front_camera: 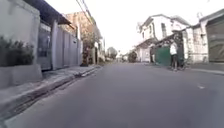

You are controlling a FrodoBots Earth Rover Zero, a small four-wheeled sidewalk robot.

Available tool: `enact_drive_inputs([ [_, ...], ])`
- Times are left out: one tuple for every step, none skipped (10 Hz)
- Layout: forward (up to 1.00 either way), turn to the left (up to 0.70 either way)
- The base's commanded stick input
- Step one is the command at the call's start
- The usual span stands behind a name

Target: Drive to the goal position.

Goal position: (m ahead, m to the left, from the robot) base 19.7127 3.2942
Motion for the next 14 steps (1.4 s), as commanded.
enact_drive_inputs([
  [1.0, -0.26],
  [1.0, -0.39],
  [1.0, -0.17],
  [1.0, 0.01],
  [1.0, 0.01],
  [1.0, 0.01],
  [1.0, 0.01],
  [1.0, 0.01],
  [1.0, -0.26],
  [1.0, -0.13],
  [1.0, 0.01],
  [1.0, 0.01],
  [1.0, 0.01],
  [1.0, 0.01],
])
